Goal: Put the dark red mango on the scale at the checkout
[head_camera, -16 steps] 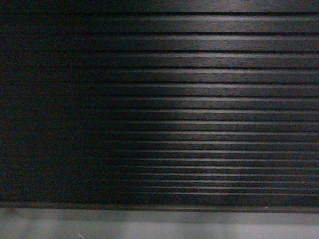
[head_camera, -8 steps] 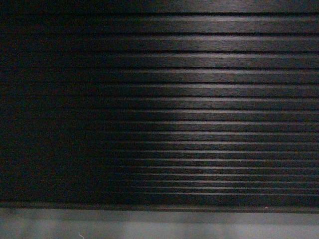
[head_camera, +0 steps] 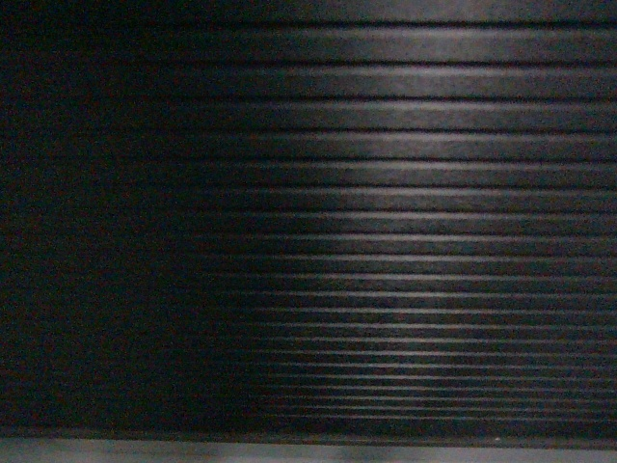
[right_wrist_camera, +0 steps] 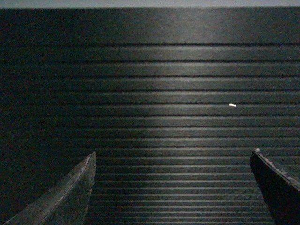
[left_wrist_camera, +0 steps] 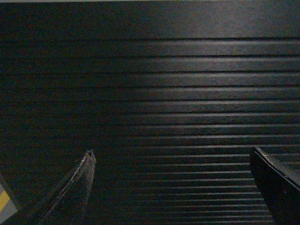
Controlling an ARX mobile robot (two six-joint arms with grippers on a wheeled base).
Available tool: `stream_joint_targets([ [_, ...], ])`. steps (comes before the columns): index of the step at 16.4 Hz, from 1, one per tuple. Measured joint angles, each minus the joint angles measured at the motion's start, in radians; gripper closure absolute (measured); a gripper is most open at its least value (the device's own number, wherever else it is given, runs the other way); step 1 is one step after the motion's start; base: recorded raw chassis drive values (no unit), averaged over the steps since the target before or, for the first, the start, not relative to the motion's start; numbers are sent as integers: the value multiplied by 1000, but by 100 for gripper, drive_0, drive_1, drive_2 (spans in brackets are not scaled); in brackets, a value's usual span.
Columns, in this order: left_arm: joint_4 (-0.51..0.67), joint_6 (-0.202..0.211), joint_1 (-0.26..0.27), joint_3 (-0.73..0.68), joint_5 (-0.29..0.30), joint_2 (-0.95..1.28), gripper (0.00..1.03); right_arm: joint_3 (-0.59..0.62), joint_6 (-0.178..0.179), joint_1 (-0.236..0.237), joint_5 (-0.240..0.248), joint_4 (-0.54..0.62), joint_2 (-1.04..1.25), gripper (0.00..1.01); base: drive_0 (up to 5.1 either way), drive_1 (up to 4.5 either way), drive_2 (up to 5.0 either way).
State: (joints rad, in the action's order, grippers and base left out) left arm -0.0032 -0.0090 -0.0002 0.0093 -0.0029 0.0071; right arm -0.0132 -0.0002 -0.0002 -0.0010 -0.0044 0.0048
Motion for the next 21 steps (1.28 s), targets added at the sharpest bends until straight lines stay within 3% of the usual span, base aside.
stream_joint_targets([
  [21,4,10,0,0,2,0,5,0,0,0,1,6,0,3,0,0,0],
])
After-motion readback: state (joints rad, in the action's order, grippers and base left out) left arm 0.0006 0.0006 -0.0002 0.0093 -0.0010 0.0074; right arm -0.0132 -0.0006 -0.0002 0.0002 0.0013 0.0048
